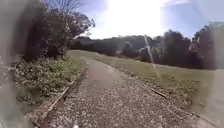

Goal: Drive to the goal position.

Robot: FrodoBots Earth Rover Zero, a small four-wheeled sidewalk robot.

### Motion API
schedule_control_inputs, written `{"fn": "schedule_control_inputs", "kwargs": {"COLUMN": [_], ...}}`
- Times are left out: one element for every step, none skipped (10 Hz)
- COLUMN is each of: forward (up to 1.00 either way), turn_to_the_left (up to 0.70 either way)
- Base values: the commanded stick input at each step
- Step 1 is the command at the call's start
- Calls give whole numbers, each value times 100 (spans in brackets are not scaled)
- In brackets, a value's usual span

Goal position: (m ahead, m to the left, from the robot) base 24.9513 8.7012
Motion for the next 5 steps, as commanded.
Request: {"fn": "schedule_control_inputs", "kwargs": {"forward": [70,70,70,70,70], "turn_to_the_left": [1,3,3,3,3]}}
